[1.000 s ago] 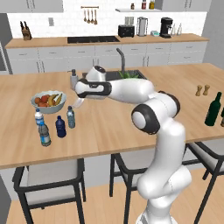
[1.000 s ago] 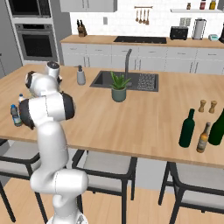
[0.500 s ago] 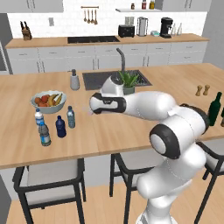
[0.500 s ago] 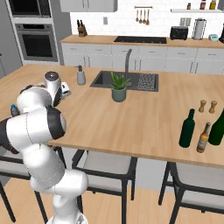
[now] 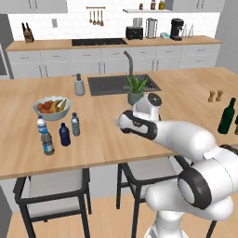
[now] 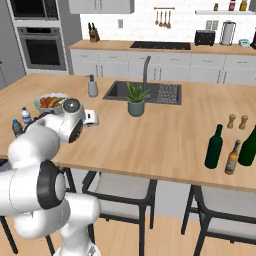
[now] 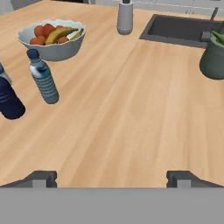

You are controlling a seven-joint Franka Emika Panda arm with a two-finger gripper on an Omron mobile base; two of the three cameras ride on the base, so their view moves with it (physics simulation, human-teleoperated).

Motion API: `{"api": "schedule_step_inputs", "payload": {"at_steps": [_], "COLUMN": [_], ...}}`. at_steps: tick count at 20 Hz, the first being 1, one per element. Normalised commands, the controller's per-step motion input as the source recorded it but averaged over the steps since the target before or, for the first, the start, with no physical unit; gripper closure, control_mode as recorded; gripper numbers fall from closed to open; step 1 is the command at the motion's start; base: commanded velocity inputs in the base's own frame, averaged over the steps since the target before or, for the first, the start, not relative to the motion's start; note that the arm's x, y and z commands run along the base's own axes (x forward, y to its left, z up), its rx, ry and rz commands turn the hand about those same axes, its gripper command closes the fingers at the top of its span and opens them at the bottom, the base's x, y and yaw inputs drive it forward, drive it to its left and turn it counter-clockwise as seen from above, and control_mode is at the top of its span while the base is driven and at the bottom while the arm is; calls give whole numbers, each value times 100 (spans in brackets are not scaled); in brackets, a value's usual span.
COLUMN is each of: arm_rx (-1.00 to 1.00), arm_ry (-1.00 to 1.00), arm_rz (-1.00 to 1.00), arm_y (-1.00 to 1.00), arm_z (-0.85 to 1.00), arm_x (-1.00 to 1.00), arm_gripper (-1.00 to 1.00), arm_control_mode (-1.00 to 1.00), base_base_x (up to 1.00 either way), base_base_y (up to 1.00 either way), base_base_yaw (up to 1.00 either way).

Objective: Move the plastic bottles in the middle to the plastics group, and the glass bottles in the middle to the glass group.

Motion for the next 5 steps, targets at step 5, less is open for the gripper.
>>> {"api": "schedule_step_inputs", "payload": {"at_steps": [5], "arm_rx": [24], "arm_ry": [-25], "arm_rz": [-16], "arm_y": [-66], "arm_z": [31], "arm_x": [-44], "arm_gripper": [-100], "arm_control_mode": [-100], "base_base_x": [0], "base_base_y": [0], "base_base_yaw": [0]}}
